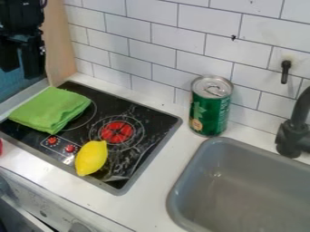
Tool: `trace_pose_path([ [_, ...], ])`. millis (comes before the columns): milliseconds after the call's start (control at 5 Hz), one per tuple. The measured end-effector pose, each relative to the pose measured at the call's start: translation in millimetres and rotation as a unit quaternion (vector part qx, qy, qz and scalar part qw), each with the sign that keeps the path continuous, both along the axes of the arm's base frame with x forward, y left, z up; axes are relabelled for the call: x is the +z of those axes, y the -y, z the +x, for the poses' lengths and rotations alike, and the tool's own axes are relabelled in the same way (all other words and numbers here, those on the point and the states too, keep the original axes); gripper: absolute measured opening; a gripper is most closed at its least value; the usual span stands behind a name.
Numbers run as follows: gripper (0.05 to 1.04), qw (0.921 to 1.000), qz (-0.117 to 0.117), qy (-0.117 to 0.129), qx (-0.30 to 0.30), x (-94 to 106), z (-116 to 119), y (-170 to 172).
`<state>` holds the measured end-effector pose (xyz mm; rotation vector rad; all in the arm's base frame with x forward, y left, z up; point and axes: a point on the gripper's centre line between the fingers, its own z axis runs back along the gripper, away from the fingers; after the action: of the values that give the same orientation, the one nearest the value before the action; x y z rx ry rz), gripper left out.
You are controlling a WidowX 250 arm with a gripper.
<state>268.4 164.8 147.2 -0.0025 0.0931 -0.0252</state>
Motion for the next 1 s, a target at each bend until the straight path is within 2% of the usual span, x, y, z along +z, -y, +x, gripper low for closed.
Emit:
trace_pose_path([
  [200, 1.001, 0.9998, -0.011, -0.016, 0.000, -11.6, -2.0, 1.7],
  [400, 1.001, 0.9990, -0.043, -0.004, -0.004, -14.0, -8.1, 19.7],
  [600, 1.001, 0.9980, -0.040, 0.024, -0.044, -0.2, -13.1, 53.3],
  [800, 1.001, 0.9977, -0.020, 0.009, -0.064, -10.4, -20.6, 73.8],
  [1000, 1.001, 0.9970, 0.002, 0.008, -0.077, -17.8, -26.1, 87.2],
])
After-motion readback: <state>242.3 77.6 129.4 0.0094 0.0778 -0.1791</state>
